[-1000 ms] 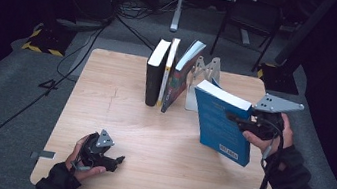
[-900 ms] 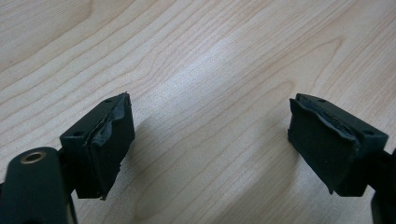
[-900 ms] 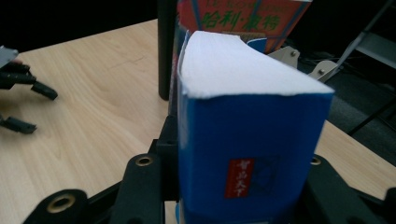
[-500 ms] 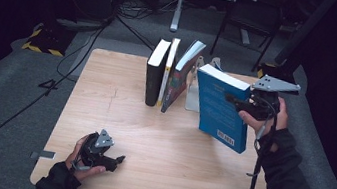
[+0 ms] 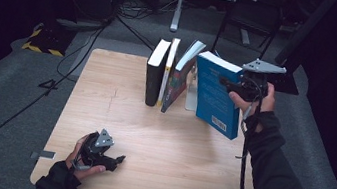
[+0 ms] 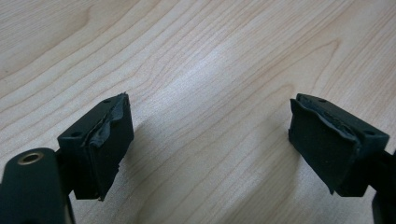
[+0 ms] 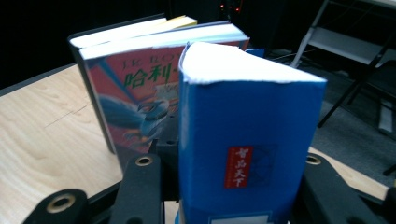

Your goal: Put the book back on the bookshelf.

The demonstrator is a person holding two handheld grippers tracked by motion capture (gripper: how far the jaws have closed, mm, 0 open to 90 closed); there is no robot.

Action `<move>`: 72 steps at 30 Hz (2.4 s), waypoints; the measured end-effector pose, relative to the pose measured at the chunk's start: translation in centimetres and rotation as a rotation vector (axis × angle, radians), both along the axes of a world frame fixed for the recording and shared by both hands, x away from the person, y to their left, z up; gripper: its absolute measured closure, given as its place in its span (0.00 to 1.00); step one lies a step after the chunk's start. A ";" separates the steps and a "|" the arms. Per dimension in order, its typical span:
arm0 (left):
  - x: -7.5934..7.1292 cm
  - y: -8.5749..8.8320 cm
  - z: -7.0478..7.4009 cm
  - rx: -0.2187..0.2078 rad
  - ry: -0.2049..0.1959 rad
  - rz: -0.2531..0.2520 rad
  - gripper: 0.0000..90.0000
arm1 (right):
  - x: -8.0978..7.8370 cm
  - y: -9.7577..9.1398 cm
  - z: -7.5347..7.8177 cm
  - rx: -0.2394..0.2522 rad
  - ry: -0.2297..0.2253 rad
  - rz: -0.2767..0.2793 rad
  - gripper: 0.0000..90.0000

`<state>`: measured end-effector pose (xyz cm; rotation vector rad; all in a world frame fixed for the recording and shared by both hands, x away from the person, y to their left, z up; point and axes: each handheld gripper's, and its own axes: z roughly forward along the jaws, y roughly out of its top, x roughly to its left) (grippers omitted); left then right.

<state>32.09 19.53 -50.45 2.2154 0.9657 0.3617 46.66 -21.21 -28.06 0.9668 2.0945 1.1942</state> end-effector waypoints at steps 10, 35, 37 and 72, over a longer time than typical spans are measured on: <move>0.0 0.0 0.0 0.002 -0.003 -0.005 0.16 | 2.3 1.5 0.5 0.023 -0.008 -0.050 0.68; 0.2 0.0 0.0 0.002 -0.003 -0.017 0.16 | 5.7 2.4 -3.2 0.102 -0.051 -0.142 0.67; 0.2 0.0 0.0 0.002 -0.004 -0.018 0.16 | 5.3 2.2 -3.3 0.096 -0.059 -0.133 0.67; 0.2 -0.2 0.0 -0.003 -0.003 -0.011 0.16 | -3.0 -1.2 -5.1 -0.054 0.046 -0.011 0.65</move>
